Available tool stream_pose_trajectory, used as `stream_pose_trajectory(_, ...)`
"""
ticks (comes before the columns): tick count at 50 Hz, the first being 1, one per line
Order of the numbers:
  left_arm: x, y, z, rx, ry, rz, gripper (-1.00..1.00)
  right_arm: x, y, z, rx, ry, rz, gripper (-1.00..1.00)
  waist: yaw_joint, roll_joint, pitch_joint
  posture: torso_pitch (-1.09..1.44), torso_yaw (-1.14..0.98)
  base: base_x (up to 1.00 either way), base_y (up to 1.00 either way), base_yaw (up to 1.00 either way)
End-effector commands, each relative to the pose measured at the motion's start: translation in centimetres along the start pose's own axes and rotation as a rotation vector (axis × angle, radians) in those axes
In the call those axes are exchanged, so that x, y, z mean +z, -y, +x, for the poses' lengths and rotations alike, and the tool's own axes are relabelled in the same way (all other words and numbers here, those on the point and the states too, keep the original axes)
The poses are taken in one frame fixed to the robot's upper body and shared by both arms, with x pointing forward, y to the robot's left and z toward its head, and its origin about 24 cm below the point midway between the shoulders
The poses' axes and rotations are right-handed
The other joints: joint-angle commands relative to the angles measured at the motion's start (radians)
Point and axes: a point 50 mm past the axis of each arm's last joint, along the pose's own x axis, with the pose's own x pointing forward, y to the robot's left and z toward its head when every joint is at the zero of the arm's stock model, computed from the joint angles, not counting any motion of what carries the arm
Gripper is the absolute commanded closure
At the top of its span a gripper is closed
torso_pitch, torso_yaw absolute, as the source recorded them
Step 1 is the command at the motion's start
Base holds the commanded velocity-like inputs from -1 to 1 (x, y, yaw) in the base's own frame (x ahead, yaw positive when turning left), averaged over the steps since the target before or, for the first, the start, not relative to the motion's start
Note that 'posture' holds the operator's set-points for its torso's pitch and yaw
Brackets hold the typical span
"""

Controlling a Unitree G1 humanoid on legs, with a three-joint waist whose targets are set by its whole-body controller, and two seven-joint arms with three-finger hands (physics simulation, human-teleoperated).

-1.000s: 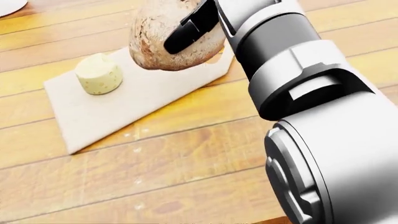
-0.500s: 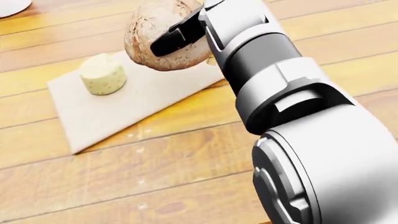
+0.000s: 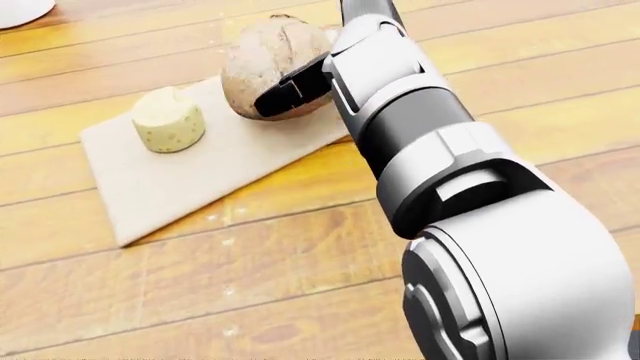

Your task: Place the bread and cheese on the cutting board.

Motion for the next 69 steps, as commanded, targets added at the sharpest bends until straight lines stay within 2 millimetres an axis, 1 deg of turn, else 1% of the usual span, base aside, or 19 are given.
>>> stream_pose_trajectory(1,1.5,-0.2,-0.3,0.014,0.071,0.002,-1.0,2.9,1.3,-0.8,-0.047,0.115,0.022,-1.0,0.0,0.005,-0.028,0.0,0.0,0.0,0.0,0.0)
stream_pose_trajectory(7,1.5,-0.1,-0.3,0.013,0.071,0.0,-1.0,2.9,1.3,-0.8,-0.045,0.115,0.018,-1.0,-0.001,0.005,-0.027,0.0,0.0,0.0,0.0,0.0)
stream_pose_trajectory(15,1.6,-0.3,-0.4,0.019,0.073,-0.002,-1.0,3.7,1.8,-1.1,-0.056,0.133,0.013,-1.0,-0.001,0.005,-0.027,0.0,0.0,0.0,0.0,0.0)
stream_pose_trajectory(23,1.7,-0.2,-0.4,0.017,0.075,-0.001,-1.0,6.2,5.1,-2.0,-0.129,0.181,0.026,-1.0,0.0,0.004,-0.024,0.0,0.0,0.0,0.0,0.0)
stream_pose_trajectory(26,1.7,-0.1,-0.4,0.016,0.074,0.0,-1.0,7.0,6.0,-2.4,-0.147,0.195,0.03,-1.0,0.0,0.003,-0.023,0.0,0.0,0.0,0.0,0.0)
stream_pose_trajectory(34,1.4,0.1,-0.3,0.01,0.069,0.001,-1.0,8.2,7.6,-3.0,-0.146,0.253,0.054,-1.0,-0.002,0.001,-0.021,0.0,0.0,0.0,0.0,0.0)
stream_pose_trajectory(41,1.1,0.5,-0.2,0.0,0.063,0.009,-1.0,9.4,10.0,-3.6,-0.153,0.319,0.096,-1.0,-0.001,-0.002,-0.02,0.0,0.0,0.0,0.0,0.0)
stream_pose_trajectory(46,1.2,0.6,-0.2,0.0,0.063,0.012,-1.0,11.3,12.1,-4.9,-0.112,0.452,0.164,-1.0,-0.003,-0.004,-0.017,0.0,0.0,0.0,0.0,0.0)
stream_pose_trajectory(47,1.2,0.6,-0.2,0.0,0.063,0.012,-1.0,11.4,12.3,-5.0,-0.106,0.463,0.172,-1.0,-0.004,-0.004,-0.016,0.0,0.0,0.0,0.0,0.0)
stream_pose_trajectory(52,1.2,0.9,-0.4,-0.003,0.061,0.019,-1.0,12.3,14.7,-5.9,-0.081,0.549,0.226,-1.0,-0.006,-0.008,-0.012,0.0,0.0,0.0,0.0,0.0)
stream_pose_trajectory(56,1.2,1.2,-0.3,-0.007,0.062,0.021,-1.0,12.5,16.0,-6.5,-0.093,0.574,0.226,-1.0,-0.007,-0.012,-0.011,0.0,0.0,0.0,0.0,0.0)
stream_pose_trajectory(61,1.2,1.3,-0.4,-0.009,0.061,0.027,-1.0,12.7,17.6,-7.3,-0.089,0.603,0.269,-1.0,-0.006,-0.016,-0.011,0.0,0.0,0.0,0.0,0.0)
stream_pose_trajectory(65,1.1,1.2,-0.4,-0.007,0.061,0.028,-1.0,12.2,18.9,-7.8,-0.101,0.616,0.318,-1.0,-0.005,-0.019,-0.008,0.0,0.0,0.0,0.0,0.0)
stream_pose_trajectory(69,1.1,1.2,-0.3,-0.007,0.061,0.029,-1.0,11.2,20.1,-8.7,-0.109,0.633,0.361,-1.0,-0.001,-0.025,-0.005,0.0,0.0,0.0,0.0,0.0)
